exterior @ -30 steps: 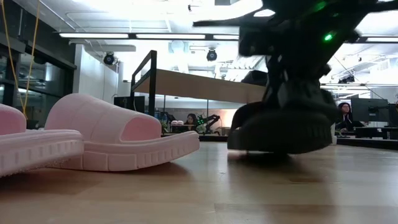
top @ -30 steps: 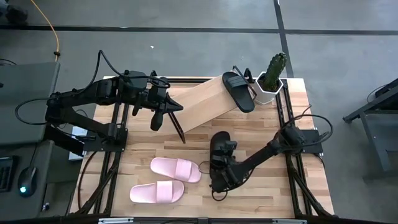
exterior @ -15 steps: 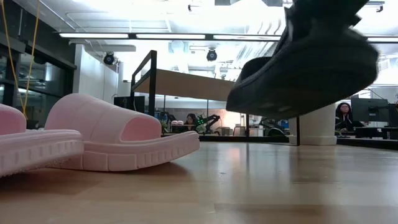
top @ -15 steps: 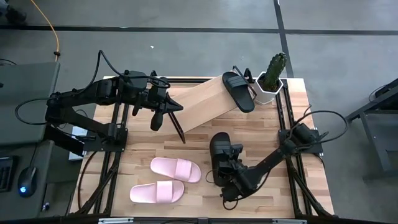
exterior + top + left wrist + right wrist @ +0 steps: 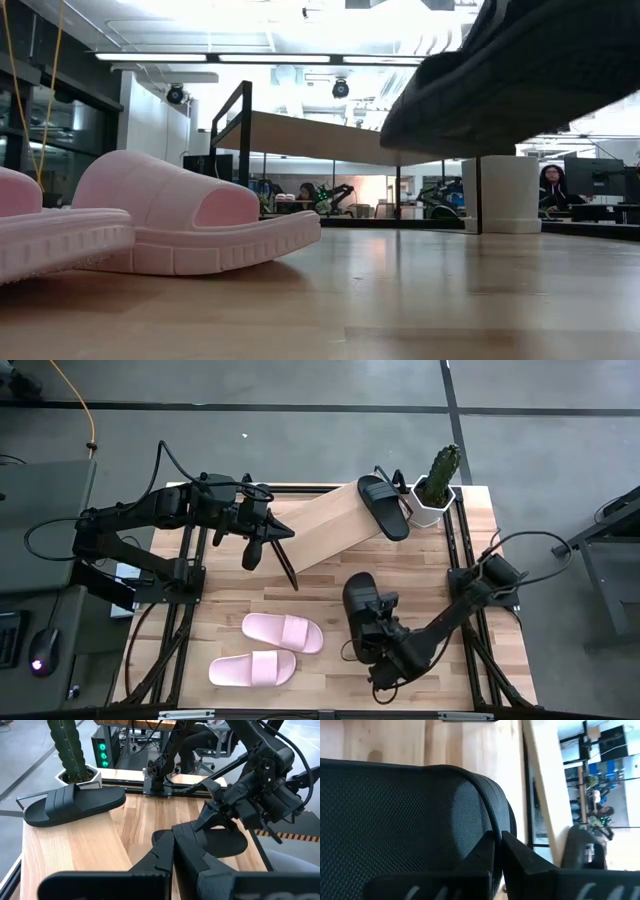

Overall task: Pick and place slides into the shelf
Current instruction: Put the black slide on the shelf

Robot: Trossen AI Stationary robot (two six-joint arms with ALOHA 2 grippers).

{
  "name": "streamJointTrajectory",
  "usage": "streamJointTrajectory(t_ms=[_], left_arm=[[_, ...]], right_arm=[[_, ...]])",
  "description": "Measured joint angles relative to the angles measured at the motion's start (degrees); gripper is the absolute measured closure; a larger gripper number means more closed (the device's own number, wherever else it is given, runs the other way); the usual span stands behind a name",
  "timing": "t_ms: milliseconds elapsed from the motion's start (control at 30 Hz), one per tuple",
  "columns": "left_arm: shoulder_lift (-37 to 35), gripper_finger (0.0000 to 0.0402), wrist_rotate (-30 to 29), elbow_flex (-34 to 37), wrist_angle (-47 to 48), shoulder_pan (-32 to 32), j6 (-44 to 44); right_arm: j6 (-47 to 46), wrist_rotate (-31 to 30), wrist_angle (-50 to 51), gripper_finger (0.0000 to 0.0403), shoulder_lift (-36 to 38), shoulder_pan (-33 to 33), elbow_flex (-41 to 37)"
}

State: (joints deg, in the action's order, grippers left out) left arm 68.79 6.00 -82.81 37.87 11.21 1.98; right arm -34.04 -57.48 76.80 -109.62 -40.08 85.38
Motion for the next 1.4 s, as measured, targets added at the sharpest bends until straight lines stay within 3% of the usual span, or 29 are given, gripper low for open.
streamJointTrajectory(t_ms=[633, 867, 1100, 1400], left_arm=[[0.0, 0.0401, 0.0, 0.0, 0.0, 0.0, -0.2], [0.0, 0.0401, 0.0, 0.0, 0.0, 0.0, -0.2], [0.4, 0.0401, 0.0, 0.0, 0.2, 0.0, -0.2], [0.8, 0.0401, 0.0, 0.0, 0.2, 0.0, -0.2]], right_arm=[[-2.0, -5.5, 6.9, 0.0402, 5.7, -5.5, 0.0], [-7.5, -5.9, 13.4, 0.0402, 6.0, -6.9, 0.0], [-7.5, -5.0, 13.2, 0.0402, 6.3, -7.3, 0.0], [-12.0, -4.0, 13.2, 0.0402, 6.3, -12.7, 0.0]])
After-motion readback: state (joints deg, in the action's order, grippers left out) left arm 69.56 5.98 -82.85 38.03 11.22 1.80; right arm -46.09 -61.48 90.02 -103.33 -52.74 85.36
